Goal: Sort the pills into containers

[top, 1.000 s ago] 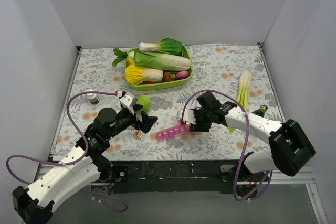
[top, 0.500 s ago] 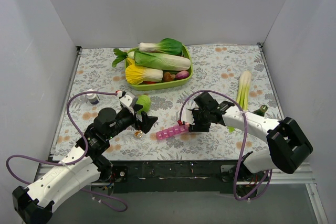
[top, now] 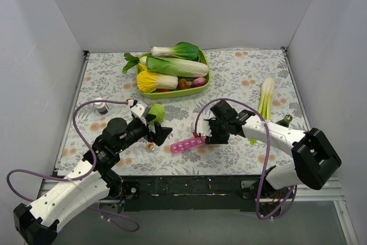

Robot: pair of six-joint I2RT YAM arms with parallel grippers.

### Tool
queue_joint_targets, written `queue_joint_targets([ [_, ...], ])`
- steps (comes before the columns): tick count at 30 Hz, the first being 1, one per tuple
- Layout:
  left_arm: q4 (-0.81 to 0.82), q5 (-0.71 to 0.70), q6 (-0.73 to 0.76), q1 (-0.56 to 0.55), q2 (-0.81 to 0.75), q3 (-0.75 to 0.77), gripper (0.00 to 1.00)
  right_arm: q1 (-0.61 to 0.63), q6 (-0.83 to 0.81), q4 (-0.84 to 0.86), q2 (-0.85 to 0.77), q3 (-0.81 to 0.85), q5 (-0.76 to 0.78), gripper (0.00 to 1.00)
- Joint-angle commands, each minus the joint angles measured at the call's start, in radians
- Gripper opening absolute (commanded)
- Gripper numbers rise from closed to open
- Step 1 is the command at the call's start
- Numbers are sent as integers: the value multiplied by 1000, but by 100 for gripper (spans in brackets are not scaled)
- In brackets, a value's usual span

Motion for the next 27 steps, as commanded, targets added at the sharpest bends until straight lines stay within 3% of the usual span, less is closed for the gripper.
queue_joint_targets([
  [1,3,7,15,4,-9,13,98,12,-6,-15,8,44,16,1],
  [27,3,12,17,4,-6,15,98,61,-27,-54,39,79,83,1],
])
